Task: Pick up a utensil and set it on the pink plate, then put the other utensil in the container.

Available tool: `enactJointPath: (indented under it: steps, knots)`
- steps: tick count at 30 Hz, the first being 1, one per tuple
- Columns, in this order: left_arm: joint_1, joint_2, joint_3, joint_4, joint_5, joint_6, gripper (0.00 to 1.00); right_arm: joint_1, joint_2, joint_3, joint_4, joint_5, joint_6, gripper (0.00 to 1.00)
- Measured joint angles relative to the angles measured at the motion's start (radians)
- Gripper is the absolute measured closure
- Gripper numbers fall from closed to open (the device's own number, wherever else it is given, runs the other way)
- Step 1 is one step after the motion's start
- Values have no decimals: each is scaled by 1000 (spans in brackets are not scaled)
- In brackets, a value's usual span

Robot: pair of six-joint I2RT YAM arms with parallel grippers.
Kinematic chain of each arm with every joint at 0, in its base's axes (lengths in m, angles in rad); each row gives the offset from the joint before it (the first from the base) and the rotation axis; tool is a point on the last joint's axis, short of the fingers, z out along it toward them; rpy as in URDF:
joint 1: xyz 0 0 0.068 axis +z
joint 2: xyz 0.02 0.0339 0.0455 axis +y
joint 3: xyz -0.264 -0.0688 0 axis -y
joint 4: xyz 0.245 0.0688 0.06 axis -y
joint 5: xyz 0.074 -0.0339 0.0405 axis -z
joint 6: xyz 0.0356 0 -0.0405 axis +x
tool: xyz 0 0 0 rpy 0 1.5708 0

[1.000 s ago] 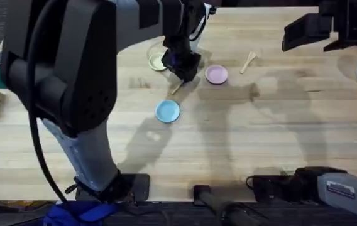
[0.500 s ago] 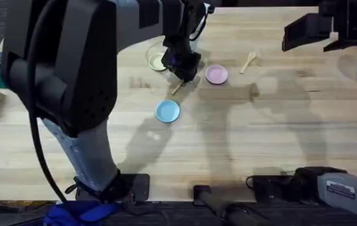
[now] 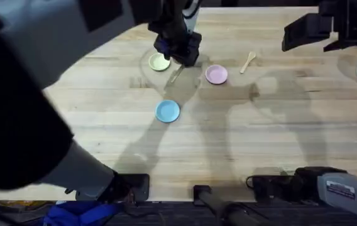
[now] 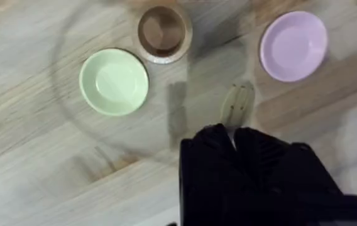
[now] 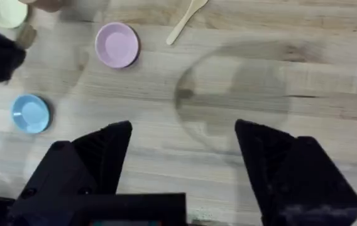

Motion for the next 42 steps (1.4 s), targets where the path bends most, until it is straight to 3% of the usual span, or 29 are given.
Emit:
enactJointPath:
  steps: [6,12,23,42]
  knots:
    - [-17,-39,13,-71,0,0,958,0,0,0,0,0,0,5]
    - [-72,-39,88,-91,0,-5,958,0,0,0,0,0,0,5]
    - [-147,-38,134,-12,2,-56,958,0,0,0,1,0,0,5]
    - [-180,146,135,190,36,-79,959,0,0,0,0,0,0,5]
